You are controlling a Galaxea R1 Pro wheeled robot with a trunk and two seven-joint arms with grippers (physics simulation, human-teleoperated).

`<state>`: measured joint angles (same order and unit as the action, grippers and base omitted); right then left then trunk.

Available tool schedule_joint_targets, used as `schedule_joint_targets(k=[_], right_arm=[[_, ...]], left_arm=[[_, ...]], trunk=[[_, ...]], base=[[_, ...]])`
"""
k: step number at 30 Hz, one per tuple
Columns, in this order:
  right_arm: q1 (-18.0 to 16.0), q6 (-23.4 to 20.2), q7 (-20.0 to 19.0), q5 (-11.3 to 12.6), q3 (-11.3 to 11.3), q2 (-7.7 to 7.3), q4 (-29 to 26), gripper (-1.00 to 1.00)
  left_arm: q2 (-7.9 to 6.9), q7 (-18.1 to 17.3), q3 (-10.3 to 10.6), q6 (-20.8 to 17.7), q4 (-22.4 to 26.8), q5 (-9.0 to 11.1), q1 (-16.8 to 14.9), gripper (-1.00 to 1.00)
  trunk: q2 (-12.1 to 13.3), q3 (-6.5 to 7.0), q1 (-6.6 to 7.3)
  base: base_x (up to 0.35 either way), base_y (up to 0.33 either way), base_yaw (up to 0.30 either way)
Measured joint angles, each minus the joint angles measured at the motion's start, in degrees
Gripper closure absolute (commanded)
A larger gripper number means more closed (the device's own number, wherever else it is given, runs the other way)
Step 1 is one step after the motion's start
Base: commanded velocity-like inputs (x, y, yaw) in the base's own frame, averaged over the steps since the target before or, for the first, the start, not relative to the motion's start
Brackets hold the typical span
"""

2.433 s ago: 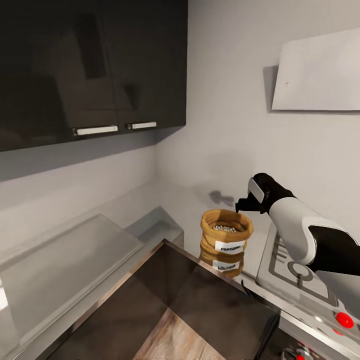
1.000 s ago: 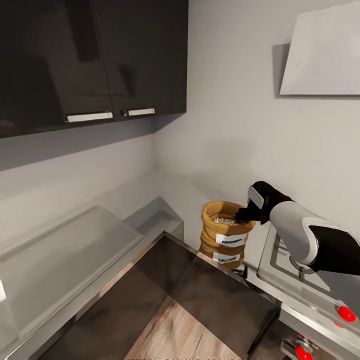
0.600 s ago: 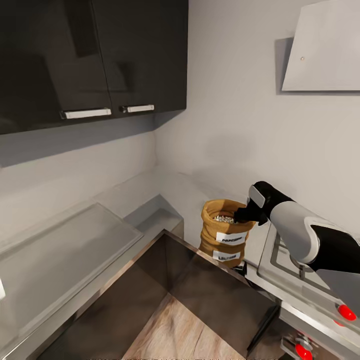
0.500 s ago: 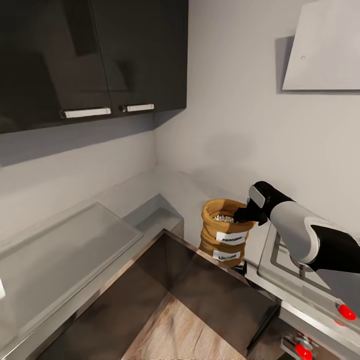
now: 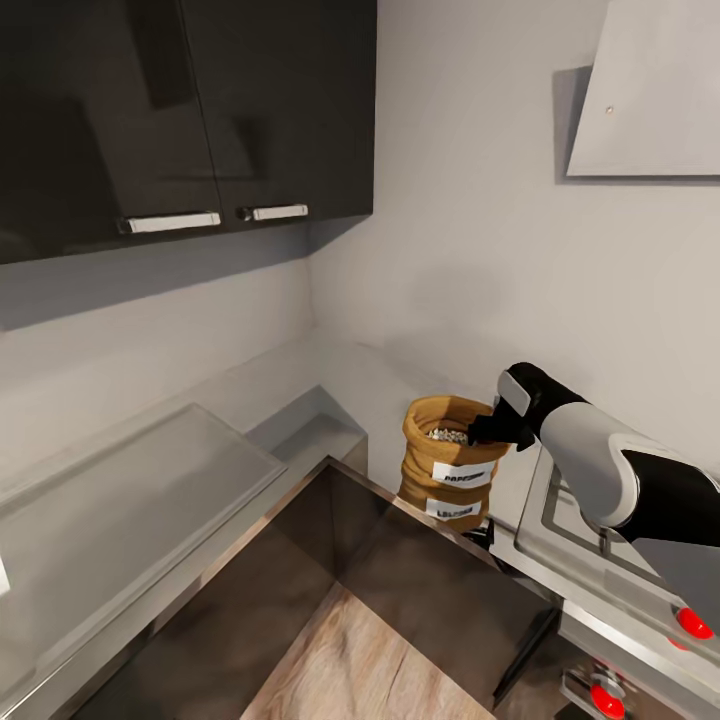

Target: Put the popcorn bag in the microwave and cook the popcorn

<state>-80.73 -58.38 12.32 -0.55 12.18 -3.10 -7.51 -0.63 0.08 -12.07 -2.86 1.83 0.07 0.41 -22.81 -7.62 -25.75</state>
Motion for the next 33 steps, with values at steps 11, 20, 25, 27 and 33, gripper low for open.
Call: schedule_joint_targets(k=[11, 20, 25, 27, 33], right_arm=[[0.0, 0.0, 0.0, 0.0, 0.0, -0.26, 0.0, -1.00], [0.0, 0.0, 0.0, -0.2, 0.0, -0.27, 0.0, 1.00], [0.0, 0.0, 0.0, -0.3, -0.1, -0.27, 0.0, 1.00], [0.0, 0.0, 0.0, -0.4, -0.2, -0.27, 0.0, 1.00], [0.0, 0.0, -0.1, 0.1, 0.2, -0.26, 0.0, 1.00]], left_arm=[[0.00, 0.0, 0.0, 0.0, 0.0, 0.0, 0.0, -1.00], [0.00, 0.0, 0.0, 0.0, 0.0, 0.0, 0.0, -1.00], [0.00, 0.0, 0.0, 0.0, 0.0, 0.0, 0.0, -1.00], [0.00, 0.0, 0.0, 0.0, 0.0, 0.0, 0.0, -1.00], [0.00, 0.0, 0.0, 0.0, 0.0, 0.0, 0.0, -1.00]], trunk=[[0.0, -0.62, 0.00], [0.0, -0.65, 0.00], [0.0, -0.65, 0.00], [0.0, -0.65, 0.00], [0.0, -0.45, 0.00]], base=[[0.000, 0.000, 0.000], [0.000, 0.000, 0.000], [0.000, 0.000, 0.000], [0.000, 0.000, 0.000], [0.000, 0.000, 0.000]])
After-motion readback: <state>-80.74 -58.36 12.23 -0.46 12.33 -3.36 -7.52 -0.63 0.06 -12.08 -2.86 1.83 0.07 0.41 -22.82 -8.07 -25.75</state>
